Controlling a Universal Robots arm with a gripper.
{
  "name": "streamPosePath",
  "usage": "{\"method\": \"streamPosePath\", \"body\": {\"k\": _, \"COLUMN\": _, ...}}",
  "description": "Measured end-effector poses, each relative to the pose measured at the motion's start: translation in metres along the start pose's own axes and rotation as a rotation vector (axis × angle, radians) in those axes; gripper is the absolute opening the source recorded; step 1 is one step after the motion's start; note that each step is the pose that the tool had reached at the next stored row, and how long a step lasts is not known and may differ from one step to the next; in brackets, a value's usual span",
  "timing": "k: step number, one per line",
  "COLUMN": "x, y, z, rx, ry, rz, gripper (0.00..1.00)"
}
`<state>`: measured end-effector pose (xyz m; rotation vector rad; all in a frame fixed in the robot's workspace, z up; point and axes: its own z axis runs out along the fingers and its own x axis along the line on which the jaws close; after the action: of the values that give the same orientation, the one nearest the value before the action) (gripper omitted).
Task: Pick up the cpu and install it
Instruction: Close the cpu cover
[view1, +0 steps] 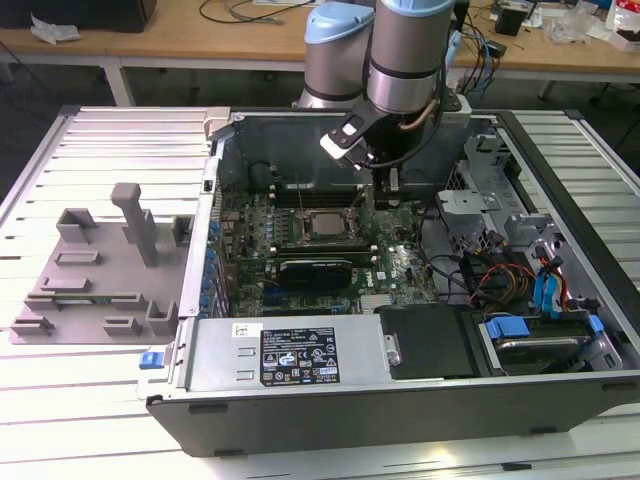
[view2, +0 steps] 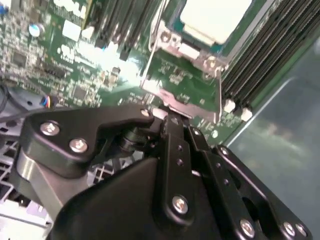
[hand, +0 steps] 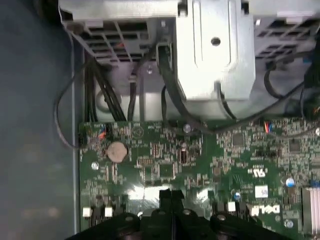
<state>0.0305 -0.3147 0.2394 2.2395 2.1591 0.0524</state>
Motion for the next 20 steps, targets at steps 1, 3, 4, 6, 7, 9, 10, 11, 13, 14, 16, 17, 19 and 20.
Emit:
{"method": "streamPosePath", "body": {"k": 1, "x": 0.0, "y": -0.002, "z": -0.0001, "rx": 0.0001, "ry": -0.0002, "rz": 0.0, "gripper": 0.11}}
{"method": "streamPosePath", "body": {"k": 3, "x": 0.0, "y": -0.0073, "z": -0.0003, "rx": 0.0002, "ry": 0.0, "rz": 0.0, "gripper": 0.11}}
{"method": "streamPosePath", "body": {"k": 4, "x": 0.0, "y": -0.0125, "z": -0.0005, "rx": -0.0001, "ry": 0.0, "rz": 0.0, "gripper": 0.11}}
{"method": "streamPosePath", "body": {"k": 6, "x": 0.0002, "y": -0.0238, "z": -0.0011, "rx": -0.0003, "ry": 0.0, "rz": 0.0, "gripper": 0.11}}
{"method": "streamPosePath", "body": {"k": 7, "x": 0.0003, "y": -0.0312, "z": -0.0014, "rx": -0.0004, "ry": -0.0001, "rz": 0.0, "gripper": 0.11}}
{"method": "streamPosePath", "body": {"k": 9, "x": 0.0002, "y": -0.0337, "z": -0.0015, "rx": -0.0005, "ry": 0.0, "rz": 0.0, "gripper": 0.11}}
{"method": "streamPosePath", "body": {"k": 10, "x": 0.0002, "y": -0.0337, "z": -0.0015, "rx": -0.0005, "ry": 0.0, "rz": 0.0, "gripper": 0.11}}
{"method": "streamPosePath", "body": {"k": 11, "x": 0.0002, "y": -0.0338, "z": -0.0015, "rx": -0.0004, "ry": -0.0001, "rz": 0.0, "gripper": 0.11}}
{"method": "streamPosePath", "body": {"k": 13, "x": 0.0002, "y": -0.0338, "z": -0.0014, "rx": -0.0004, "ry": 0.0, "rz": 0.0, "gripper": 0.11}}
{"method": "streamPosePath", "body": {"k": 14, "x": 0.0002, "y": -0.0338, "z": -0.0014, "rx": -0.0005, "ry": 0.0, "rz": 0.0, "gripper": 0.11}}
{"method": "streamPosePath", "body": {"k": 16, "x": 0.0002, "y": -0.0338, "z": -0.0014, "rx": -0.0005, "ry": -0.0001, "rz": 0.0, "gripper": 0.11}}
{"method": "streamPosePath", "body": {"k": 17, "x": 0.0003, "y": -0.0339, "z": -0.001, "rx": 0.0072, "ry": 0.0003, "rz": 0.0, "gripper": 0.11}}
{"method": "streamPosePath", "body": {"k": 19, "x": 0.0002, "y": -0.0339, "z": -0.0012, "rx": 0.0177, "ry": -0.0007, "rz": 0.0, "gripper": 0.11}}
{"method": "streamPosePath", "body": {"k": 20, "x": 0.0002, "y": -0.0357, "z": -0.0002, "rx": 0.0179, "ry": -0.0002, "rz": 0.0, "gripper": 0.11}}
